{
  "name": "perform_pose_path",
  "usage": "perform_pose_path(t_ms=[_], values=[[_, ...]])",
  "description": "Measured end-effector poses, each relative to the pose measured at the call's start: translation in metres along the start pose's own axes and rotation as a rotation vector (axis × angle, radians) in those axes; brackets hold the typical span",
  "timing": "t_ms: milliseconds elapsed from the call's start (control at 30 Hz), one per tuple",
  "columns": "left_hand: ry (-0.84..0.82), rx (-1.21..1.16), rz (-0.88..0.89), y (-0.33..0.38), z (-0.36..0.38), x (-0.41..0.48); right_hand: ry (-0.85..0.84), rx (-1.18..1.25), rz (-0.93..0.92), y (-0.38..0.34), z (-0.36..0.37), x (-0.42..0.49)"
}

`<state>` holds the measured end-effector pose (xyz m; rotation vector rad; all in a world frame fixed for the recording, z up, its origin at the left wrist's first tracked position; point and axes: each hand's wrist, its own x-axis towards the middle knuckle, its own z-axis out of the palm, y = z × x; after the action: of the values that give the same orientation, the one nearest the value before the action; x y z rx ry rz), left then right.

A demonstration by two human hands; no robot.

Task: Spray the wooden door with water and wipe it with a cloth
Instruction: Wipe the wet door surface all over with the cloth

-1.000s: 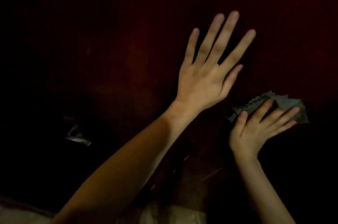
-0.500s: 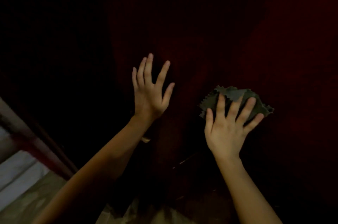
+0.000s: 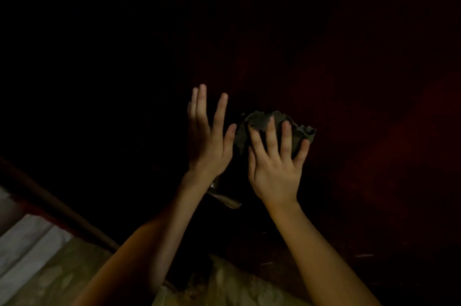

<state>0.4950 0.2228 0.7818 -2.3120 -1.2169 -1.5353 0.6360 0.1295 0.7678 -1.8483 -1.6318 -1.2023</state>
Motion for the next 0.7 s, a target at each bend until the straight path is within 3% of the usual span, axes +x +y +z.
perform_pose_path(t_ms=[133, 500, 700], values=[[0.145, -0.069, 0.056, 0.006, 0.020, 0.014, 0.023, 0.046, 0.032, 0.019, -0.002, -0.006], [0.320, 0.017, 0.120, -0.003, 0.044, 0.019, 0.000, 0.012, 0.011, 0.048, -0.007, -0.012], [0.326, 0.049, 0.129, -0.002, 0.043, 0.014, 0.037, 0.001, -0.015, 0.048, -0.004, -0.010]])
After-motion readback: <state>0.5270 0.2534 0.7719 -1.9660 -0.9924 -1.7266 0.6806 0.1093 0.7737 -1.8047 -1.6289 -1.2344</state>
